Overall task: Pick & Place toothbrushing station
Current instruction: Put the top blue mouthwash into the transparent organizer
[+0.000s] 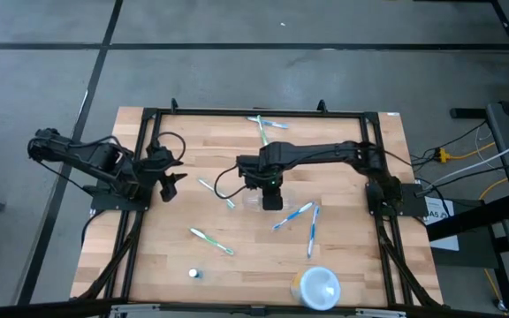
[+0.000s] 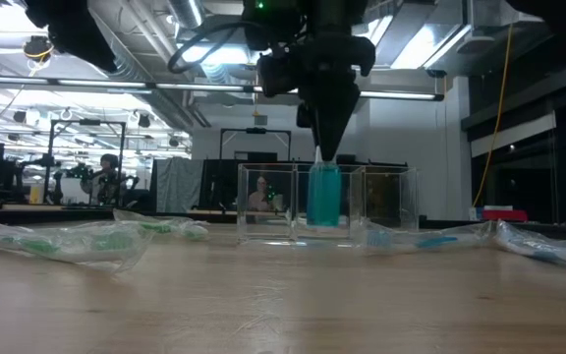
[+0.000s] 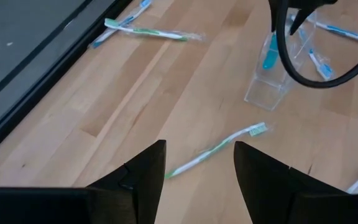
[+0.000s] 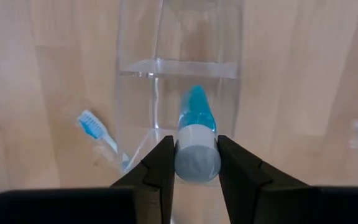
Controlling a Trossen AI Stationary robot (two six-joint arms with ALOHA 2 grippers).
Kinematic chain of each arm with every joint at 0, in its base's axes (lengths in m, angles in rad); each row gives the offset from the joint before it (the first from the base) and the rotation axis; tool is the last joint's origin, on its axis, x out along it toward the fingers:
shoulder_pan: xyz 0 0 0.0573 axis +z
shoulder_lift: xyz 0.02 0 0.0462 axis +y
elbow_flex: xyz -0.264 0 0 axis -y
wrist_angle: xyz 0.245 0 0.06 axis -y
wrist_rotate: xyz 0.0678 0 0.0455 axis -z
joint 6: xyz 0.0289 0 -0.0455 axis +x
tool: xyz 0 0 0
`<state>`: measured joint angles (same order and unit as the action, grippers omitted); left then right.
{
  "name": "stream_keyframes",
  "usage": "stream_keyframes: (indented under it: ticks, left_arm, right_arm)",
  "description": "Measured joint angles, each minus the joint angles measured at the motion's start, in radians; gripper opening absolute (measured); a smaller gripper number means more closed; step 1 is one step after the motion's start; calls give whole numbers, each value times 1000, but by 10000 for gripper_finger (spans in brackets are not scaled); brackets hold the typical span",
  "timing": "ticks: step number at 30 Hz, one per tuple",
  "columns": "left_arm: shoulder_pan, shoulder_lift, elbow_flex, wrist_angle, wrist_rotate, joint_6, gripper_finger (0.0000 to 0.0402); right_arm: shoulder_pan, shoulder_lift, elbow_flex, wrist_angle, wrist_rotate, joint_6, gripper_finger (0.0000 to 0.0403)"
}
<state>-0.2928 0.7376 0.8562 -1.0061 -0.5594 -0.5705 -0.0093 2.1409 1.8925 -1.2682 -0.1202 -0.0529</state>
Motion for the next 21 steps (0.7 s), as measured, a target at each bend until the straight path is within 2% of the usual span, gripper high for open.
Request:
stream_keyframes:
  ticks: [21]
  left_arm:
    - [0,48,0,0,1,15,184]
  right_arm:
    - [0,-13,-48,54,-31,-12,97]
